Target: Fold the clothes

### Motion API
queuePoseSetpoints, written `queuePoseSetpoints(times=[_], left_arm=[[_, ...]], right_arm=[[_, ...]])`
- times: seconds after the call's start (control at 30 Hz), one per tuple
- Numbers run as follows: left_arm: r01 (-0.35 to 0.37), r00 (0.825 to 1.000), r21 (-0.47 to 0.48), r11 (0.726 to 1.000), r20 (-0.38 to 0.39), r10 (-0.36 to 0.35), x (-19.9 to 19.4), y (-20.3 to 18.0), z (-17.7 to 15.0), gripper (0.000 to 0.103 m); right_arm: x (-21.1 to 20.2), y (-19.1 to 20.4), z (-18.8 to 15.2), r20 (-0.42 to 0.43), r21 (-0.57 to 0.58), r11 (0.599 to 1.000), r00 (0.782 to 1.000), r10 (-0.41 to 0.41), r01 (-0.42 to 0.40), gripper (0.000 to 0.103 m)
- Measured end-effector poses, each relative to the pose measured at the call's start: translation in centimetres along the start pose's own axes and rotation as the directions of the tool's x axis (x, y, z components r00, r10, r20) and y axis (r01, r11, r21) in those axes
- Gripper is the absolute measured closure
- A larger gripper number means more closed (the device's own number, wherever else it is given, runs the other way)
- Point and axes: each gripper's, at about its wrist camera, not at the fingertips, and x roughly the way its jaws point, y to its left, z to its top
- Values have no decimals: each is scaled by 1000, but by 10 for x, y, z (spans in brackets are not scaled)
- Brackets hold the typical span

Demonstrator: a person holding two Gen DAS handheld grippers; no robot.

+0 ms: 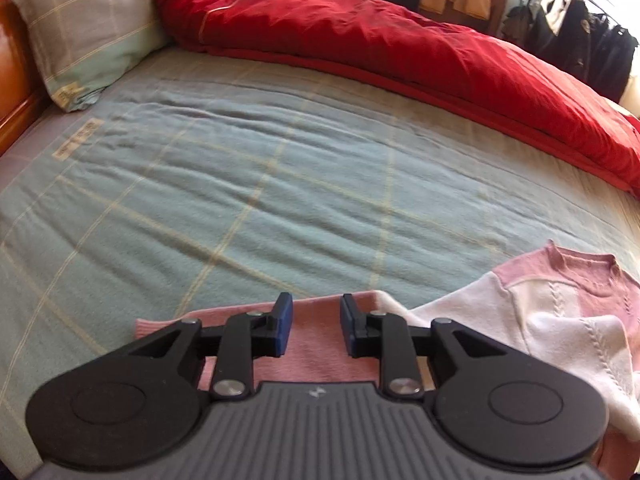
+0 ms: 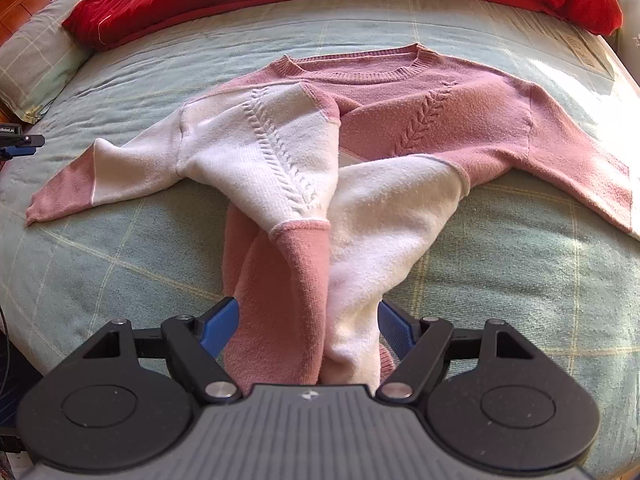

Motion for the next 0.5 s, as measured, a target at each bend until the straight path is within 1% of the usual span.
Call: queuePoseSetpoints(times=[0.07, 0.17, 0.23, 0.33, 0.47, 0.5], left_arm=[[55, 998, 59, 997, -14, -54, 11, -30, 6, 77], [127, 991, 135, 983, -50, -121, 36, -69, 12, 77], [172, 984, 161, 972, -75, -162, 55, -89, 12, 76], [227, 972, 193, 955, -109, -209, 81, -112, 12, 76], [295, 951, 234, 926, -167, -261, 114, -129, 15, 75], [300, 949, 245, 922, -174, -263, 121, -130, 15, 75]], right_arm=[[2, -8, 0, -6, 11, 1000, 1000, -3, 3, 23], [7, -19, 0, -27, 14, 1000, 1000, -5, 5, 23], [8, -24, 0, -35, 10, 1000, 999, -10, 10, 23], [8, -34, 3, -36, 14, 1000, 999, -9, 10, 23], [8, -43, 9, -17, 21, 1000, 1000, 2, -1, 22], [8, -45, 10, -14, 20, 1000, 1000, 4, -4, 22]])
